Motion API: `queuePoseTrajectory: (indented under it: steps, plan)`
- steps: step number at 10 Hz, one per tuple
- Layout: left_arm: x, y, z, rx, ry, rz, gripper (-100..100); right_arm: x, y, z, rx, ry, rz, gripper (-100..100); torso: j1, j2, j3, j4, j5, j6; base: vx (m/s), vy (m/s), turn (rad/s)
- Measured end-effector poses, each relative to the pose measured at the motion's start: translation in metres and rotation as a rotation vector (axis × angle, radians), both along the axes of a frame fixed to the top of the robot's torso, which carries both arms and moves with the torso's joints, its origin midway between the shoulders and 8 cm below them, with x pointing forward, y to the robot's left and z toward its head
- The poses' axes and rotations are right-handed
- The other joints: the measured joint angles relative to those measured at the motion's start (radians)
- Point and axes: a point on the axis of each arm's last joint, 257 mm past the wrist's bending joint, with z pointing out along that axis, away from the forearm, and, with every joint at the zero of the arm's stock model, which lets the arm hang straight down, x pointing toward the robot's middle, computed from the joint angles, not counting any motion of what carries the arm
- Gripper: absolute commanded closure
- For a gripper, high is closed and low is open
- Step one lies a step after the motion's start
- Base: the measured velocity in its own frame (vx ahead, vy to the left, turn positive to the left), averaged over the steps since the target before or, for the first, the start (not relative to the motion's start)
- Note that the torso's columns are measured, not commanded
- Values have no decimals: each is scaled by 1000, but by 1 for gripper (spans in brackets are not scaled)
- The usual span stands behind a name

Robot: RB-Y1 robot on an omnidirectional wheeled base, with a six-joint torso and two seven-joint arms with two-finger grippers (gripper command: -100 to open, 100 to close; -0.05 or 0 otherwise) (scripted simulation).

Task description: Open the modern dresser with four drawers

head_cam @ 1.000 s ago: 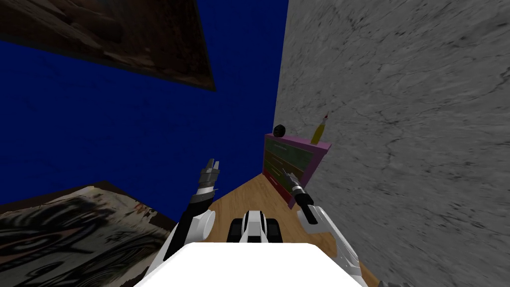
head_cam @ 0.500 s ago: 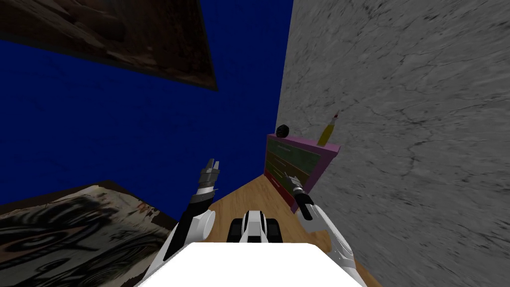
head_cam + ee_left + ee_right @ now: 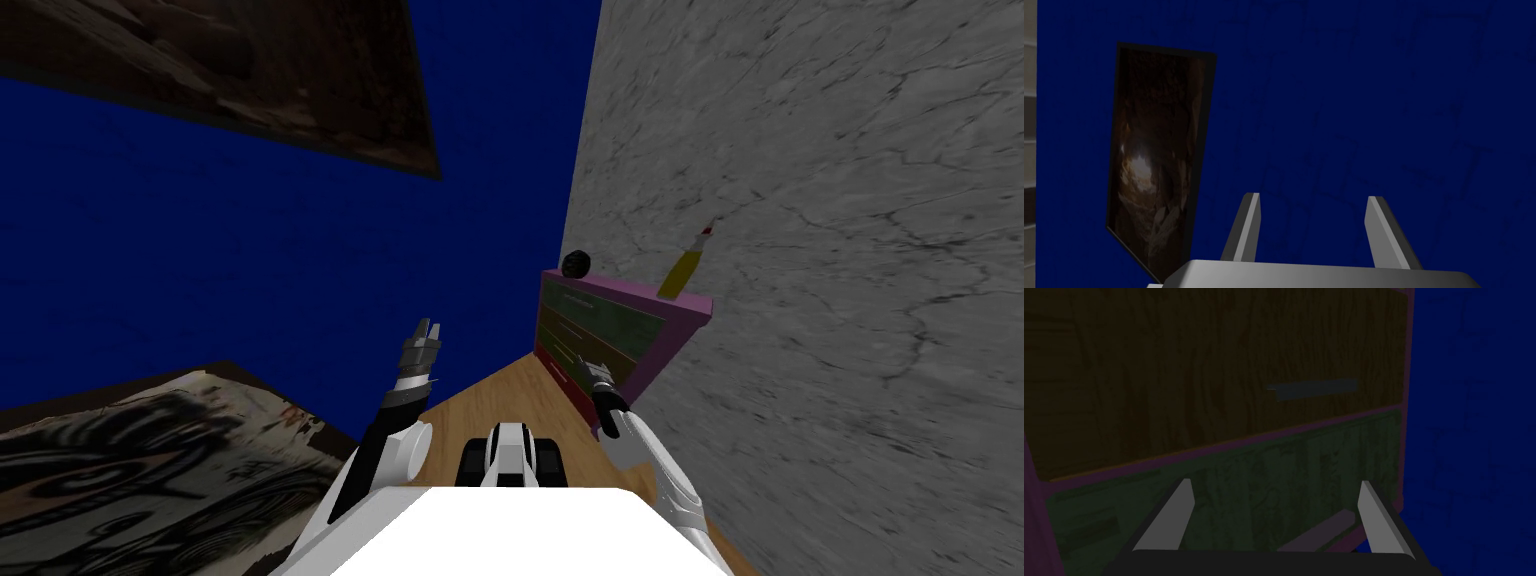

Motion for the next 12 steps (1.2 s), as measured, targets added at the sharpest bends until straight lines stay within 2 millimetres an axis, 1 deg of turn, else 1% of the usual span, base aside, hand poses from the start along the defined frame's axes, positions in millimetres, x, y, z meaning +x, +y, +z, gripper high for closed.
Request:
queuePoseTrajectory:
  steps: [1,3,4,5,7,9,10,11,12]
  plan:
    - [0,0,0,0,0,0,0,-2,-6,-6,-31,27,-22,-100,0,1,0,0,0,0,67,12,110]
    - [0,0,0,0,0,0,0,-10,-24,-20,-95,91,-71,-100,0,1,0,0,0,0,40,4,19]
    - [0,0,0,0,0,0,0,-12,-26,-22,-112,102,-81,-100,0,2,1,1,0,0,42,2,117]
    - [0,0,0,0,0,0,0,-13,-33,-30,-142,133,-103,-100,0,1,0,0,0,0,49,1,56]
    - [0,0,0,0,0,0,0,-24,-47,-42,-207,191,-144,-100,0,-1,-1,0,0,0,59,-1,72]
    - [0,0,0,0,0,0,0,-31,-62,-45,-267,244,-183,-100,1,-1,0,0,0,0,68,7,85]
    - [0,0,0,0,0,0,0,-37,-71,-50,-291,270,-204,-100,0,0,0,0,0,0,25,-1,-13]
    - [0,0,0,0,0,0,0,-38,-72,-51,-304,277,-210,-100,0,2,1,1,0,0,34,-3,106]
    - [0,0,0,0,0,0,0,-42,-79,-57,-331,304,-230,-100,0,1,1,0,0,0,34,-5,58]
